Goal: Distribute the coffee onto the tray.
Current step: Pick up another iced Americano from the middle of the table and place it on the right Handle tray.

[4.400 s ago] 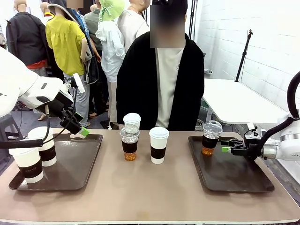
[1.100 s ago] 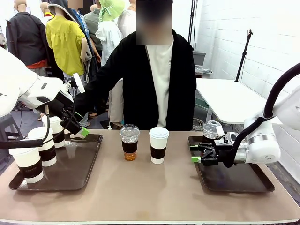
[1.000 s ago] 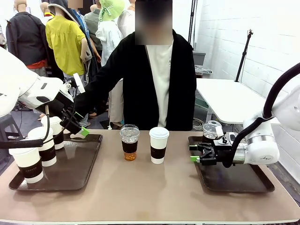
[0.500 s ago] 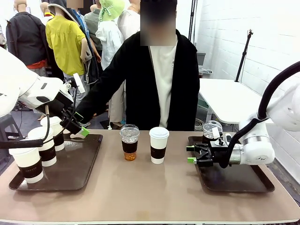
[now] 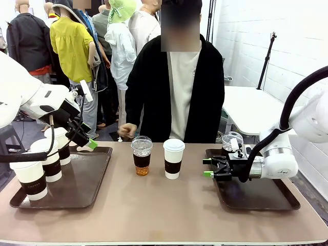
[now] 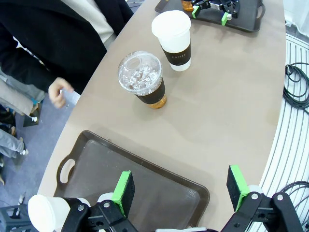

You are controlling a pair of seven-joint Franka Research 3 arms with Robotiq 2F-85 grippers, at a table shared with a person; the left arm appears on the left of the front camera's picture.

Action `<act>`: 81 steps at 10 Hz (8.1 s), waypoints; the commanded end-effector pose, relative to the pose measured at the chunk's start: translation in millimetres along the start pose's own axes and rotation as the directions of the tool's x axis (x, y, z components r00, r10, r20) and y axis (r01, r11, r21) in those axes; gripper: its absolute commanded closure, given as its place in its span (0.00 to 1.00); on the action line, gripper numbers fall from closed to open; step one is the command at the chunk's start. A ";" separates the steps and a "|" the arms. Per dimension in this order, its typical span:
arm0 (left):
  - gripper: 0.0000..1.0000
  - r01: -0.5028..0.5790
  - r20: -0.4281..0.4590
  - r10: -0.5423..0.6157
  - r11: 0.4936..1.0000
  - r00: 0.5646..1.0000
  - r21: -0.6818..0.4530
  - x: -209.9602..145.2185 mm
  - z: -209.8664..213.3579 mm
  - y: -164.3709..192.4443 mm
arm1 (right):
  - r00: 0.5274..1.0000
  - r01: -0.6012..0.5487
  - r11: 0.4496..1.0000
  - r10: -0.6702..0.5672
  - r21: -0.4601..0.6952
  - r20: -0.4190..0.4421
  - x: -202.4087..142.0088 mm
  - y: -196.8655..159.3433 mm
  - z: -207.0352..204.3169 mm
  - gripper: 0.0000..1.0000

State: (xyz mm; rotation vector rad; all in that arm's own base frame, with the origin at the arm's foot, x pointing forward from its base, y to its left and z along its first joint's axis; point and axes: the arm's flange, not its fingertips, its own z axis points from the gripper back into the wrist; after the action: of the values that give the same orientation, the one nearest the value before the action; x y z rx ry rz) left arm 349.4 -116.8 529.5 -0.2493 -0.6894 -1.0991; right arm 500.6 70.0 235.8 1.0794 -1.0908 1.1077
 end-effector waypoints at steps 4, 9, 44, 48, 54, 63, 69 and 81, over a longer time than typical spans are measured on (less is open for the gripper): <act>0.00 0.011 0.011 -0.011 1.000 1.000 -0.019 -2.4 -0.2 2.5 | 1.000 -0.001 1.000 0.001 0.000 0.000 0.5 0.0 -0.3 0.00; 0.00 0.011 0.011 -0.011 1.000 1.000 -0.019 -2.4 -0.2 2.5 | 1.000 -0.001 1.000 0.001 0.000 0.000 0.5 0.0 -0.3 0.00; 0.00 0.011 0.011 -0.011 1.000 1.000 -0.019 -2.4 -0.2 2.5 | 1.000 -0.001 1.000 0.001 0.000 0.000 0.5 0.0 -0.3 0.00; 0.00 0.011 0.011 -0.011 1.000 1.000 -0.019 -2.4 -0.2 2.5 | 1.000 -0.001 1.000 0.001 0.000 0.000 0.5 0.0 -0.3 0.00; 0.00 0.011 0.011 -0.011 1.000 1.000 -0.019 -2.4 -0.2 2.5 | 1.000 -0.001 1.000 0.001 0.000 0.000 0.5 0.0 -0.3 0.00; 0.00 0.011 0.011 -0.011 1.000 1.000 -0.019 -2.4 -0.2 2.5 | 1.000 0.001 1.000 -0.001 -0.007 0.003 1.8 5.3 -11.4 0.00; 0.00 0.011 0.011 -0.011 1.000 1.000 -0.019 -2.4 -0.2 2.5 | 0.998 0.008 1.000 -0.006 -0.022 0.055 14.9 19.2 -54.4 0.00; 0.00 0.011 0.011 -0.011 1.000 1.000 -0.019 -2.4 -0.2 2.5 | 1.000 0.021 0.998 -0.021 0.066 -0.007 34.8 -24.9 -145.8 0.00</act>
State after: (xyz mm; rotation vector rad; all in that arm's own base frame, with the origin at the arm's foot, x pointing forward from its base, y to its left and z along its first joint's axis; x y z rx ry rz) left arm 349.4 -116.9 529.5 -0.2490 -0.6894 -1.0993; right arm 533.8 207.0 249.6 1.1500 -1.0677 1.1344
